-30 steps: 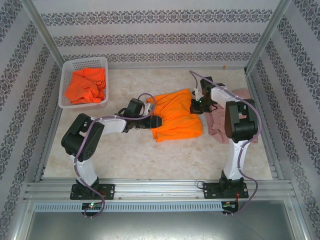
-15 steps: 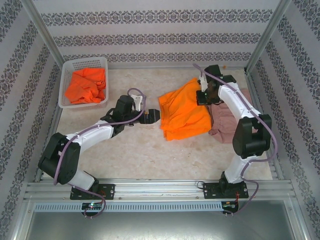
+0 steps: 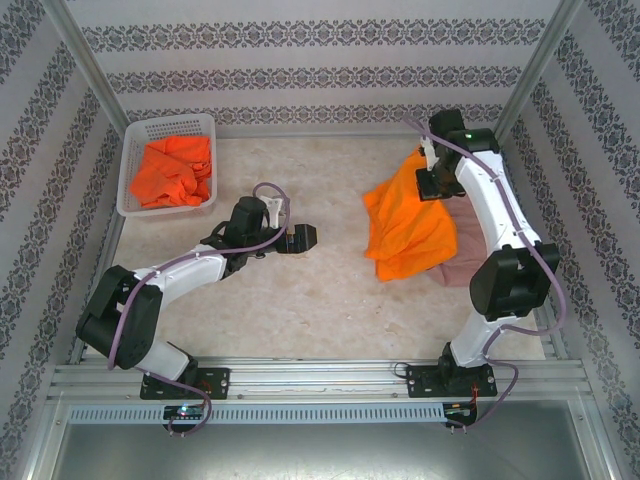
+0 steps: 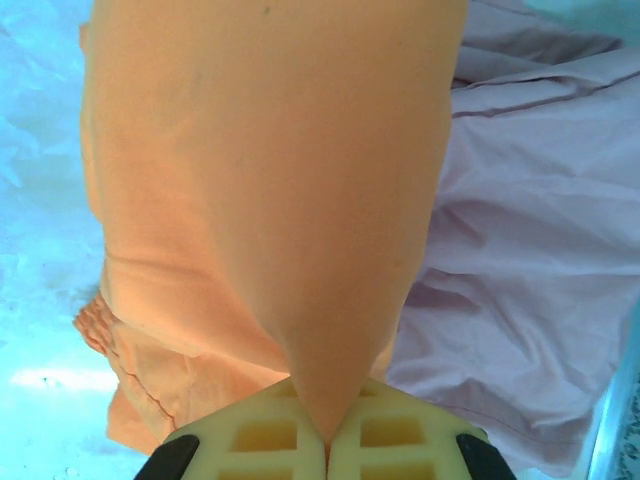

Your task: Fold and stack the shorts

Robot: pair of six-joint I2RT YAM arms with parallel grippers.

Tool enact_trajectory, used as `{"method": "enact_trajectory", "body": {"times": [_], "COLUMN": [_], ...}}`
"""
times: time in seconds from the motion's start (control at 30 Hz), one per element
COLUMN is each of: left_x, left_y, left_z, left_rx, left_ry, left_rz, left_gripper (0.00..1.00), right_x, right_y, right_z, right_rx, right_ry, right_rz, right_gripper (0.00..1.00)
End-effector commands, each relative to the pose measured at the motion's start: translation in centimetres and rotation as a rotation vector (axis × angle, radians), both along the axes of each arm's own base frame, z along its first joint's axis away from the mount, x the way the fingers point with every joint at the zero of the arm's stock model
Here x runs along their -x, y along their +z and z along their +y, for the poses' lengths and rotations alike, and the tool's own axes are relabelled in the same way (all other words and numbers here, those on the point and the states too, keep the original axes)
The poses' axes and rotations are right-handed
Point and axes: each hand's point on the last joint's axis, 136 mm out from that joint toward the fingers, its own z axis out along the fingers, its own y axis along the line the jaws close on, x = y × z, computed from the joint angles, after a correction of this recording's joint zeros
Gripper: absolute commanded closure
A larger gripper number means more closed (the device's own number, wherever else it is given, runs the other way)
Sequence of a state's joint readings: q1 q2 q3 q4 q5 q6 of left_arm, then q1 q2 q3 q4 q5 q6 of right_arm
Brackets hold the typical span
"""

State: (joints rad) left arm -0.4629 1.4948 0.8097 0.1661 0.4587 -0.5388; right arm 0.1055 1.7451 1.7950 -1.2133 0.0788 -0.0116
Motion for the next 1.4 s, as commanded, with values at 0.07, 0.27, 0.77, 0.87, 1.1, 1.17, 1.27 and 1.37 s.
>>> {"method": "enact_trajectory", "body": {"times": [0.07,0.27,0.77,0.87,1.1,1.17,1.27,1.37], "left_x": [-0.5,-0.6,-0.5,-0.4,-0.2,-0.2,-0.2,-0.1], "left_y": [1.1,0.9,0.6,0.6,0.4,0.2,0.1,0.2], "left_z": [0.3,0.5,1.0,1.2,1.5,1.7,1.8,2.2], "left_rx": [0.004,0.004,-0.001,-0.004,-0.014,-0.018,-0.018,-0.027], "left_ry": [0.008,0.017,0.033,0.038,0.044,0.049,0.052,0.062], "left_rz": [-0.049,-0.047,-0.039,-0.04,-0.035,-0.032,-0.03,-0.033], "left_gripper": [0.0,0.0,0.0,0.0,0.0,0.0,0.0,0.0], "right_x": [0.9,1.6,0.8,0.1,-1.4,-1.5,-1.5,-1.2], "right_y": [4.2,6.6,7.5,6.3,5.2,4.7,3.6,2.6], "right_z": [-1.3,-2.0,-7.3,-9.0,-11.9,-12.5,-14.0,-15.4], "right_rx": [0.039,0.045,0.141,0.198,0.3,0.32,0.378,0.404], "right_ry": [-0.002,-0.016,-0.086,-0.094,-0.107,-0.106,-0.112,-0.132], "right_rz": [-0.044,-0.055,-0.061,-0.037,-0.05,-0.045,-0.019,0.001], "right_gripper": [1.0,1.0,1.0,1.0,1.0,1.0,1.0,0.95]}}
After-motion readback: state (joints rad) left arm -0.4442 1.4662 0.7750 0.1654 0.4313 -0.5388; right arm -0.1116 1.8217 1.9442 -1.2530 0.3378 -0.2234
